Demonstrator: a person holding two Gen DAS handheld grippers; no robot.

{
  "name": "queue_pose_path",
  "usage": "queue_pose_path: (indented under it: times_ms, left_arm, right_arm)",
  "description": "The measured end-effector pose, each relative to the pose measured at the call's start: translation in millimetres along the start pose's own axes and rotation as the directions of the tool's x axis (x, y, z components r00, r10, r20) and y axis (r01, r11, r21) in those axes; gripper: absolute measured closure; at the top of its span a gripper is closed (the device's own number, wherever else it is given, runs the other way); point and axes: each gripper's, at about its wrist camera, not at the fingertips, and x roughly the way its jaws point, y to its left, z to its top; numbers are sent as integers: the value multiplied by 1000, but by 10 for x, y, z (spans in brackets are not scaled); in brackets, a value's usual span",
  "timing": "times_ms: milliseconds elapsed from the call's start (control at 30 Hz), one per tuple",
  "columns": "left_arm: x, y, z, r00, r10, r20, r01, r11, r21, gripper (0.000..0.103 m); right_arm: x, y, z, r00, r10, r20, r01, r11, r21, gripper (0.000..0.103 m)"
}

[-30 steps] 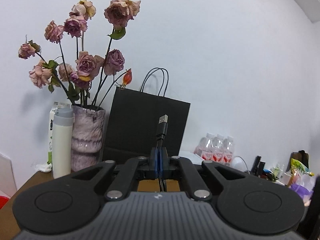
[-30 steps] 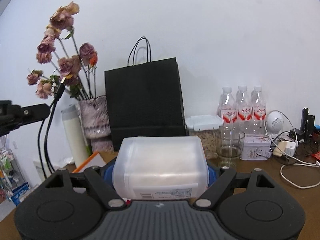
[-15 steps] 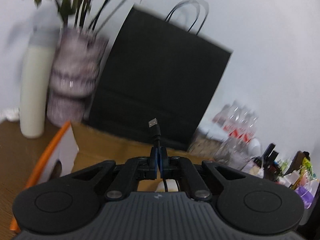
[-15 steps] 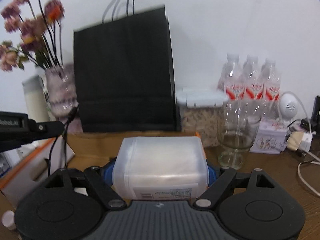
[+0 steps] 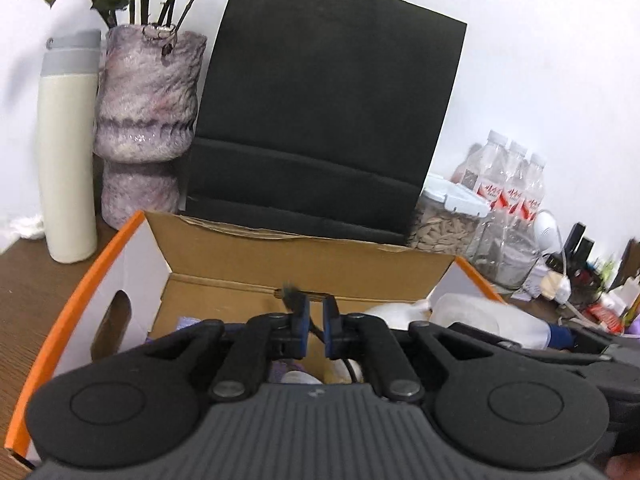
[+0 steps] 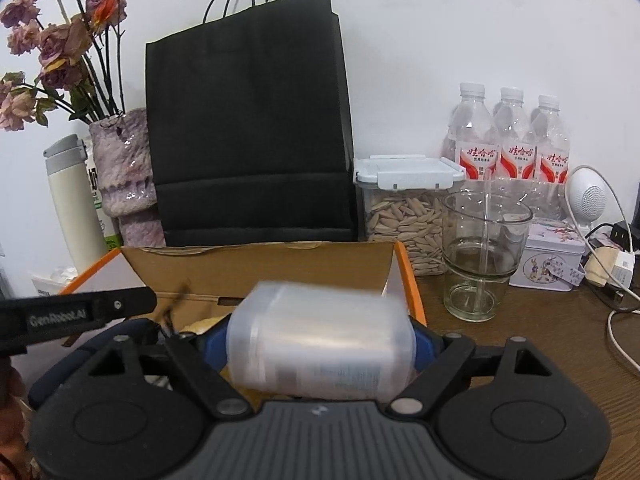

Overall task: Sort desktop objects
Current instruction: 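Open both grippers to drop the cable and container into the box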

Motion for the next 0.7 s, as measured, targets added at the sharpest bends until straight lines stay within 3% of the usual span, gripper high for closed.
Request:
queue_pose_path:
  times_ms: [33,67,133,267,400,700]
  left_arm:
    - [-6,-2,-2,1000,5,1,-5,1000,1,75]
    - [-26,-4,-3,1000,11,8,-11,1000,-1,49]
    - [-99,-16,1,998,31,46,-31,999,6,34]
    - [-244,-60,32,993,60,105,-63,998,28,0]
    - [-350,-109,-4,984,100,148,-110,992,61,0]
    - [-484,-55,-91,973,130,189,-141,989,50,0]
  right_arm:
    - [-4,3,-1,1000,4,-1,-4,1000,-4,16]
    - [-11,6,0,1000,7,1,-7,1000,-5,15]
    - [-28,1,10,1000,13,1,-13,1000,1,4]
    - [-90,10,26,999,21,25,-21,1000,1,0]
    - [-141,45,13,999,18,46,-17,1000,-4,0]
    - [-209,151,-50,997,-12,78,15,999,-41,0]
